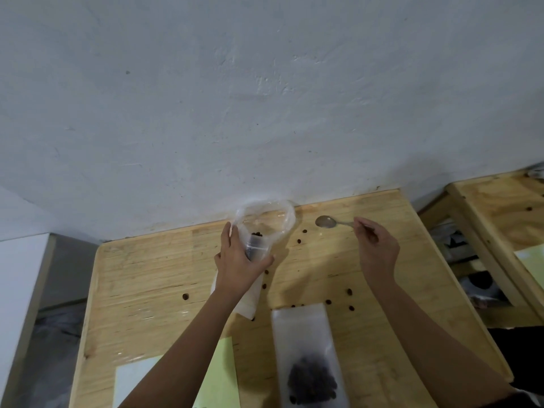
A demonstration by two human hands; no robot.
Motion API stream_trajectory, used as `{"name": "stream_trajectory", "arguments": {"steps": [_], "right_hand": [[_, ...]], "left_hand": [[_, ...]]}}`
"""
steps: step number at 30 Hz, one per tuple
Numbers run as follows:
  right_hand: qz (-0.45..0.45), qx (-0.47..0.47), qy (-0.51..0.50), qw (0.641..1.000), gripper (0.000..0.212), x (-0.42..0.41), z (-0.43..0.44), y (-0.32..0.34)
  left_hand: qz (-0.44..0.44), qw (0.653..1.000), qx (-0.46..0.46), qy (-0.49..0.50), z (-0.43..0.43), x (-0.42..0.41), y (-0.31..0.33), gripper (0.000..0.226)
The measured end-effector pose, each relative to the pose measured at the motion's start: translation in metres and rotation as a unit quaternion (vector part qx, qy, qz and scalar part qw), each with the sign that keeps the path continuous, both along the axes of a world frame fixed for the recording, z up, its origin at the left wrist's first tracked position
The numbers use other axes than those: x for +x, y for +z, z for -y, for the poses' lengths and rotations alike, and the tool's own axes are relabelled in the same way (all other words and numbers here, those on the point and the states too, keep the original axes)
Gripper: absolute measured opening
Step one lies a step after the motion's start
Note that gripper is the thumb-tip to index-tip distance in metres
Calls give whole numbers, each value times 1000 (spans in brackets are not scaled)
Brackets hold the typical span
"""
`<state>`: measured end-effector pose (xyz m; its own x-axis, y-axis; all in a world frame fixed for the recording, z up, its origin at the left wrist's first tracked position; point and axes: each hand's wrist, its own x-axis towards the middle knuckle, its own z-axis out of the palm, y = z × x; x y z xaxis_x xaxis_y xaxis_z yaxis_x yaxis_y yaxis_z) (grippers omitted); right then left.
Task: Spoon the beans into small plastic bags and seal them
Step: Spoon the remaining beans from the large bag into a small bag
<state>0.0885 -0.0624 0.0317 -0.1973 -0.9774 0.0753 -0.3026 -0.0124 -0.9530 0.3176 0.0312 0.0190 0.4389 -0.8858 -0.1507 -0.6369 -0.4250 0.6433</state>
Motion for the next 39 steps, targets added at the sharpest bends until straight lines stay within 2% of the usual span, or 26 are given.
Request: {"name": "stream_trajectory", "arguments": {"steps": [3, 6, 9, 13, 17, 25, 33, 35, 37, 39], "right_hand": [[-45, -43, 44, 997, 18, 9, -3, -7], [-119, -90, 117, 982, 20, 11, -4, -19], [-177, -106, 145, 968, 22, 9, -4, -33], [-240, -88, 178, 950, 22, 7, -3, -51], [-268, -27, 216, 938, 26, 5, -4, -61], [-256, 25, 236, 937, 27, 7, 3, -59], [-287, 35, 261, 921, 26, 12, 12, -61], [-286, 12, 253, 924, 26, 12, 13, -54], [-265, -17, 240, 934, 28, 15, 14, -41], [-208, 40, 247, 946, 28, 27, 9, -8]], "left_hand": [[3, 1000, -4, -5, -3, 2, 1, 107], [0, 1000, -11, -6, -6, 4, 2, 105], [-1, 1000, -20, -6, -9, 7, 3, 105], [-3, 1000, -24, -2, -10, 9, 2, 106], [-1, 1000, -26, -4, -11, 8, 2, 107], [-14, 999, -42, 3, -13, 8, 2, 103], [-33, 998, -52, 23, -18, 12, 10, 105], [-35, 997, -67, 31, -20, 13, 16, 105], [-38, 995, -80, 38, -22, 13, 23, 105], [-42, 994, -90, 41, -26, 11, 29, 106]]}}
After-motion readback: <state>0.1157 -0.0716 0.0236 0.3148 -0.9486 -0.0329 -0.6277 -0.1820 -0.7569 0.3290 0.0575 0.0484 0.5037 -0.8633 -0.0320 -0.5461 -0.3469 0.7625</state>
